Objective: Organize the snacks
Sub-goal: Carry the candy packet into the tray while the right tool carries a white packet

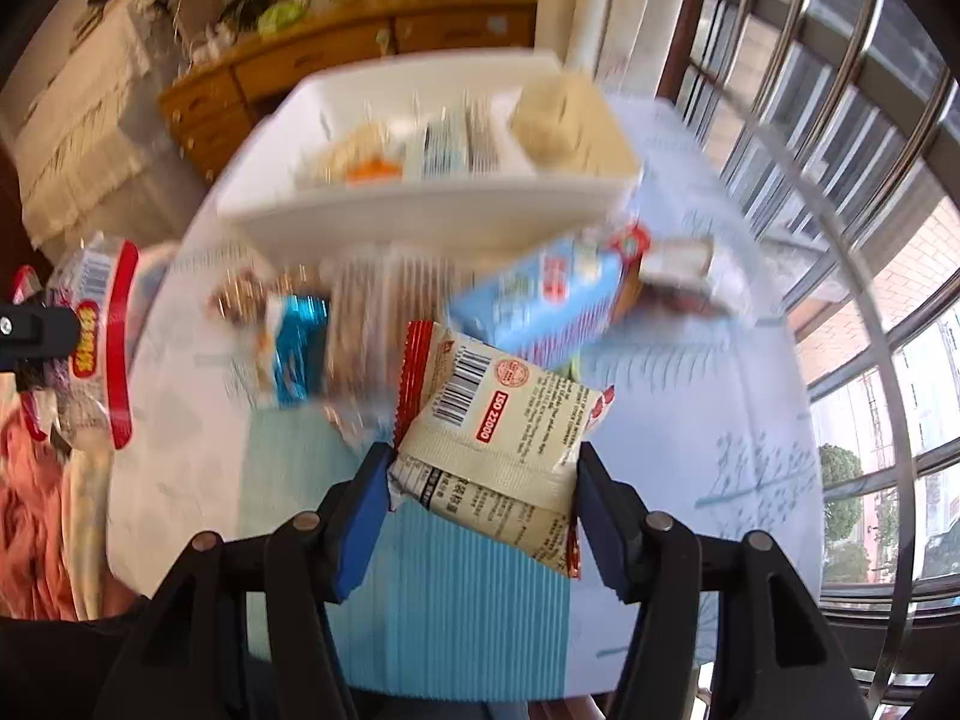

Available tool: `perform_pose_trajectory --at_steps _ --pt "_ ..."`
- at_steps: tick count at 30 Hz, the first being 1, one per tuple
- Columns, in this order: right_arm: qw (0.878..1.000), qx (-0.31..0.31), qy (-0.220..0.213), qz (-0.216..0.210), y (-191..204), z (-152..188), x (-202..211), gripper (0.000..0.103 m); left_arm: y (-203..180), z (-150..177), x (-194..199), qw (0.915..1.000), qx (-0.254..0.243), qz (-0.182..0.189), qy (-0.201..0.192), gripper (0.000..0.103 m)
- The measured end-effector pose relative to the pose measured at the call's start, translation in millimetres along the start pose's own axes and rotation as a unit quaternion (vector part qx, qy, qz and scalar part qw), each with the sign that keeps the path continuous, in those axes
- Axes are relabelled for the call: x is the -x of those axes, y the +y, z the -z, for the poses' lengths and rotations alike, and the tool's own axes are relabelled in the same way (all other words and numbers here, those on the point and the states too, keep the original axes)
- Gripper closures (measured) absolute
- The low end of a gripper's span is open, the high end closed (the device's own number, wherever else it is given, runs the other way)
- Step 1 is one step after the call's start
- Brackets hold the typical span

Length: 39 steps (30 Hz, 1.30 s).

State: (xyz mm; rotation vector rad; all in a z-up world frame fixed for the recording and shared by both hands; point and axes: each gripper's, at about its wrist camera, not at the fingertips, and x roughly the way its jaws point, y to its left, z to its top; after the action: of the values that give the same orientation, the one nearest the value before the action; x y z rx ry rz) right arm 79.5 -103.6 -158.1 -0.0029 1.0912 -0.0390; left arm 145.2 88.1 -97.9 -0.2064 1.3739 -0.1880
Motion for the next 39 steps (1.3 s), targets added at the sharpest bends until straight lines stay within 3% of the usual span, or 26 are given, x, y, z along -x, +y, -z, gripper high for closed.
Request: perform_pose_trajectory --at_steps 9,17,24,33,39 --pt "0.996 -0.001 -0.081 0.047 0.5 -67.0 20.0 0.044 3.2 -53.1 19.0 0.9983 -0.044 0.014 -0.037 0.061" --pt "0.992 0.038 -0.114 0.027 -1.1 -112.8 13.2 0.043 -5.3 -96.5 7.1 0.9961 -0.038 0.02 -0.077 0.061" --pt "0.991 0.062 -0.119 -0.013 -9.2 -146.0 -12.9 0.043 -17.9 -125.3 -9.0 0.9926 -0.023 0.03 -0.116 0.061" --pt "0.991 0.066 -0.094 -0.064 -27.8 -172.6 -61.9 0.043 -29.7 -150.3 -49.0 0.9857 -0.012 0.045 -0.162 0.061" --pt "0.992 0.029 -0.044 -0.118 -41.0 -181.7 -98.1 0.043 -35.0 -161.7 -74.2 0.9851 -0.006 0.039 -0.168 0.06"
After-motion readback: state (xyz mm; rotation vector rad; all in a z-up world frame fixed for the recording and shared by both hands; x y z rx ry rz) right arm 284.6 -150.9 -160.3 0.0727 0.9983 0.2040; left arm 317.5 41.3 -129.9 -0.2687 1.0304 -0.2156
